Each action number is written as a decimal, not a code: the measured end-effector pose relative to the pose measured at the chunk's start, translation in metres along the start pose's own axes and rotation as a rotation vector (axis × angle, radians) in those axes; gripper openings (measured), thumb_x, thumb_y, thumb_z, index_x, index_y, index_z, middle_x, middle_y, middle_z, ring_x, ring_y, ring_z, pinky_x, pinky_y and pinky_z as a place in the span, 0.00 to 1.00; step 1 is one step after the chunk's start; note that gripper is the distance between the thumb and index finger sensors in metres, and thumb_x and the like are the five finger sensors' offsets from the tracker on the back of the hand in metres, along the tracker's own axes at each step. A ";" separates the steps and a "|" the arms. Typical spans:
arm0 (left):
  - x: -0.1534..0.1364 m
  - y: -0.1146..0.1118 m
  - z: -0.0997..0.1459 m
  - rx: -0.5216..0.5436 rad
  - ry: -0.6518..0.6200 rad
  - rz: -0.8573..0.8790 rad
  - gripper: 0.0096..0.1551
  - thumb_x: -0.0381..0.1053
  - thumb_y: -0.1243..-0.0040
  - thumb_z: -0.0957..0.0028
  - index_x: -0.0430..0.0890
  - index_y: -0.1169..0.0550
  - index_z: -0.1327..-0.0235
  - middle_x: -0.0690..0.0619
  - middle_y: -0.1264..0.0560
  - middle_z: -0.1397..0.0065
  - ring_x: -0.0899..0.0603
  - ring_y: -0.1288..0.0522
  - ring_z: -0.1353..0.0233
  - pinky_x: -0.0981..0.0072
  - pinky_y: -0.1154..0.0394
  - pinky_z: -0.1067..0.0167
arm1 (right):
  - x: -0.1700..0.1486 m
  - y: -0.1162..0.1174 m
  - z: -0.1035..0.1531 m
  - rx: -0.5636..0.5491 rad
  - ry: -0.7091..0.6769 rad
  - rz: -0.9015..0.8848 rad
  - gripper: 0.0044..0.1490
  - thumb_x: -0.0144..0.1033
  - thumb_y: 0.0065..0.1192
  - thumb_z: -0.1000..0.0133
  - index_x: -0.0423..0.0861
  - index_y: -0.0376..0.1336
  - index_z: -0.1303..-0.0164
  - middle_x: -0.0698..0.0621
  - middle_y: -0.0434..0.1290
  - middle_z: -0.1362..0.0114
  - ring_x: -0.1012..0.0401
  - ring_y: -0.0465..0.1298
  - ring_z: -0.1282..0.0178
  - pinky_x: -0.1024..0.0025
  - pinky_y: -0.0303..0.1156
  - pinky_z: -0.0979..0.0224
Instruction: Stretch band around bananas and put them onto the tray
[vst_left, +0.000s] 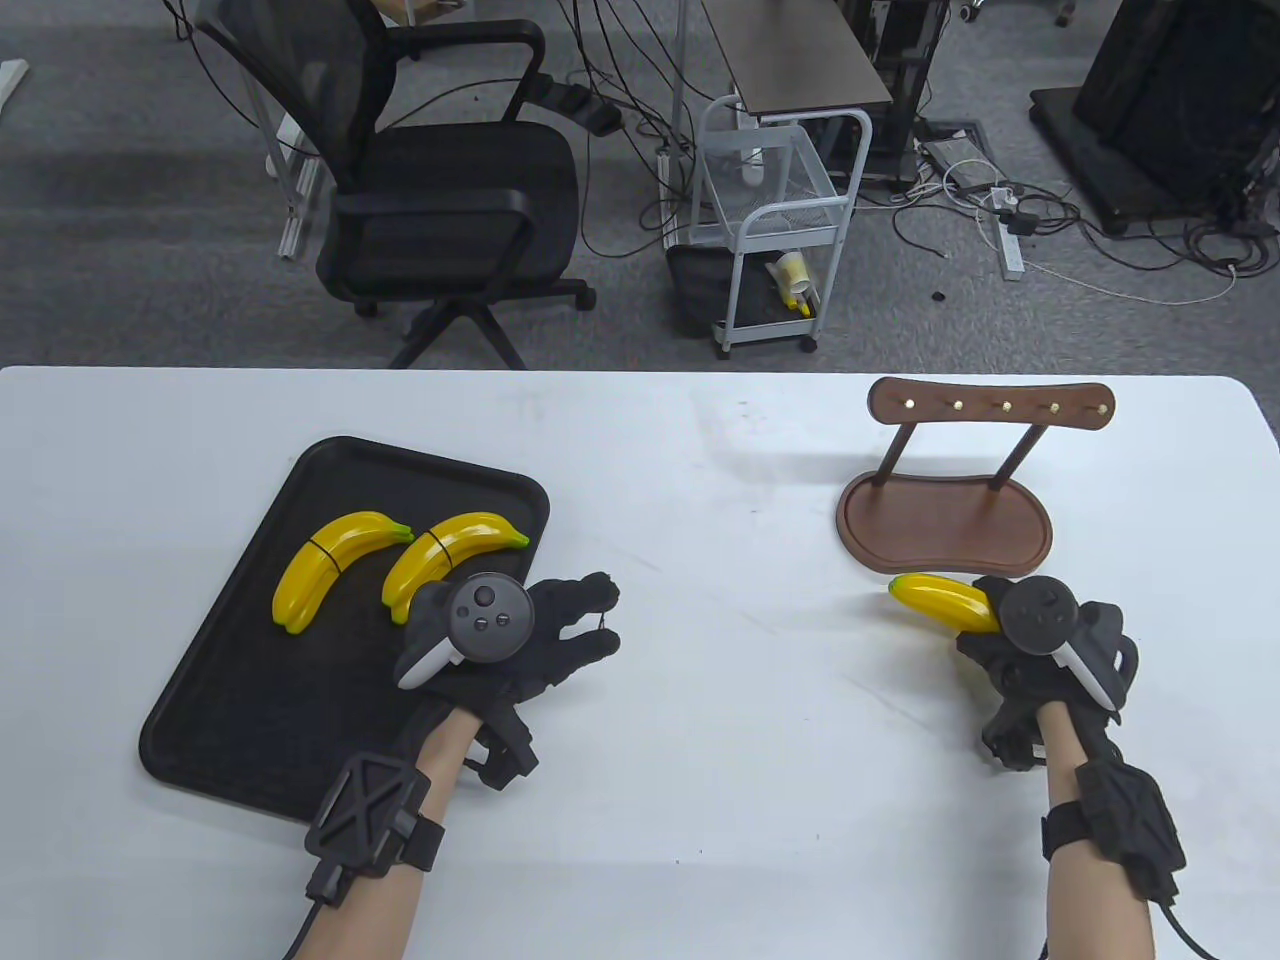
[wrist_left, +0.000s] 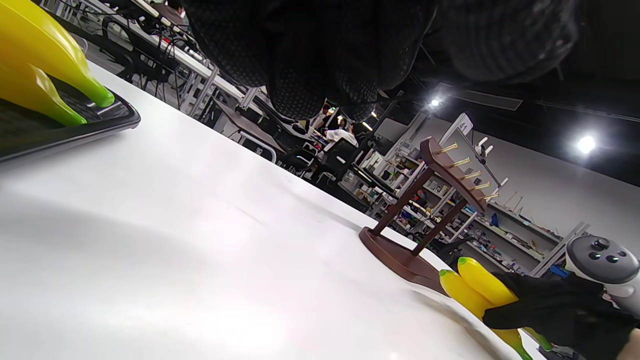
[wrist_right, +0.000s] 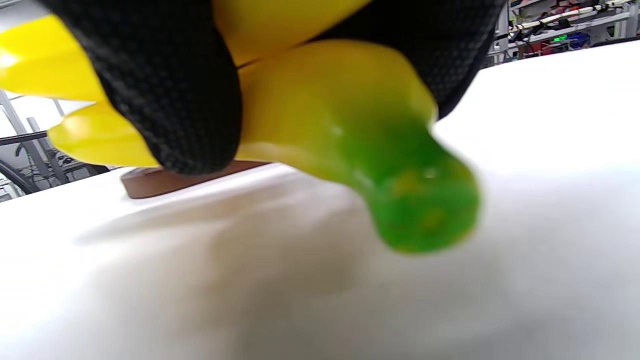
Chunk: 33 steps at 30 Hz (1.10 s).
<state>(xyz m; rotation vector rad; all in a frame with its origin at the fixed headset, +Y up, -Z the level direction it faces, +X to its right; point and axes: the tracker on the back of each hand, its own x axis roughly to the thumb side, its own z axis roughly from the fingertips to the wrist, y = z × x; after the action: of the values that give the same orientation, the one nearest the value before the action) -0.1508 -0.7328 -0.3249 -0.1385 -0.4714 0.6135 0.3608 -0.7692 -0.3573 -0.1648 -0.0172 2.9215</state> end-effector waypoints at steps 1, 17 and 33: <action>0.000 0.000 0.000 0.000 0.000 0.000 0.38 0.66 0.46 0.47 0.53 0.33 0.24 0.55 0.28 0.19 0.43 0.28 0.19 0.49 0.35 0.20 | 0.003 -0.002 0.000 0.000 -0.007 -0.004 0.44 0.42 0.79 0.51 0.44 0.61 0.26 0.43 0.72 0.25 0.46 0.79 0.35 0.52 0.78 0.37; -0.001 0.001 0.000 0.005 0.006 0.010 0.38 0.66 0.46 0.47 0.53 0.33 0.24 0.54 0.28 0.20 0.43 0.27 0.20 0.49 0.34 0.20 | 0.078 -0.026 0.007 -0.049 -0.201 -0.002 0.44 0.43 0.79 0.50 0.44 0.60 0.26 0.44 0.72 0.25 0.47 0.79 0.35 0.52 0.78 0.37; -0.001 0.000 0.001 -0.004 0.008 0.030 0.39 0.67 0.47 0.46 0.52 0.33 0.23 0.54 0.27 0.20 0.43 0.27 0.20 0.48 0.34 0.20 | 0.143 -0.035 0.015 -0.077 -0.327 -0.045 0.44 0.43 0.78 0.50 0.44 0.60 0.26 0.44 0.72 0.25 0.47 0.79 0.35 0.52 0.78 0.37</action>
<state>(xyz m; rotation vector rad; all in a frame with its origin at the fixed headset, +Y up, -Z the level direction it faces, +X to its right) -0.1520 -0.7334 -0.3248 -0.1519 -0.4634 0.6414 0.2276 -0.7045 -0.3571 0.2979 -0.1816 2.8691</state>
